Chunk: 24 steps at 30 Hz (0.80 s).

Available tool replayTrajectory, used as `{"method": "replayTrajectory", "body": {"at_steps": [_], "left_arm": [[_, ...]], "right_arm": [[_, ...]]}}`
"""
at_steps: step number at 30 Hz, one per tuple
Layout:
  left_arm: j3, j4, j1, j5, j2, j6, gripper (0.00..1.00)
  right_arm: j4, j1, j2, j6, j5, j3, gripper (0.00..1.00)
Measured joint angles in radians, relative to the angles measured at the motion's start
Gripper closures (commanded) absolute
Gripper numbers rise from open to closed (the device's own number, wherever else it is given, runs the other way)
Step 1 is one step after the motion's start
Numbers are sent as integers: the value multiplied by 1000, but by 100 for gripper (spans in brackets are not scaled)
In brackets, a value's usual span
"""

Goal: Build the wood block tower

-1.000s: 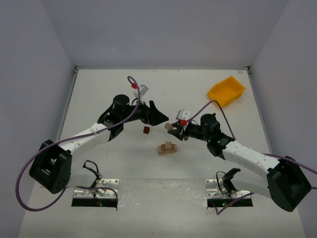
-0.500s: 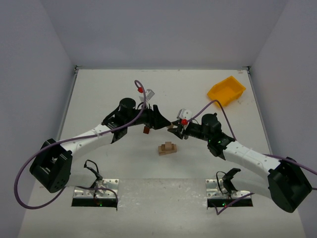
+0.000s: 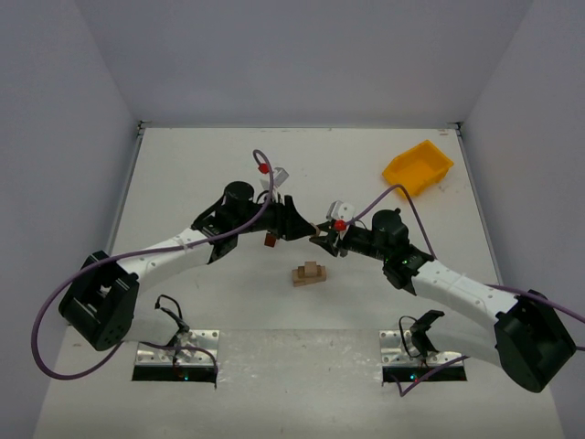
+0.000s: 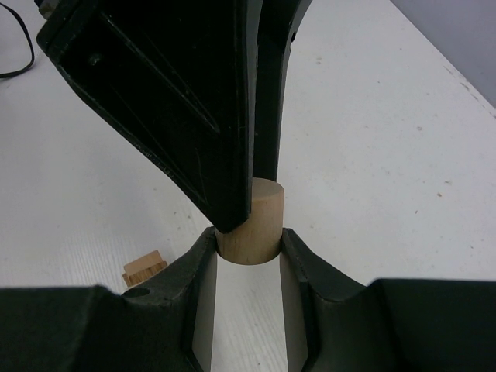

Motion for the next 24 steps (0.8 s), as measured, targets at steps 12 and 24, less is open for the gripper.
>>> {"method": "replayTrajectory", "body": {"at_steps": [12, 24], "left_arm": [[2, 16, -11, 32, 30, -15, 75], [8, -3, -16, -3, 30, -10, 100]], "right_arm": [[-8, 0, 0, -16, -2, 0, 79], [-34, 0, 0, -41, -14, 1, 30]]}}
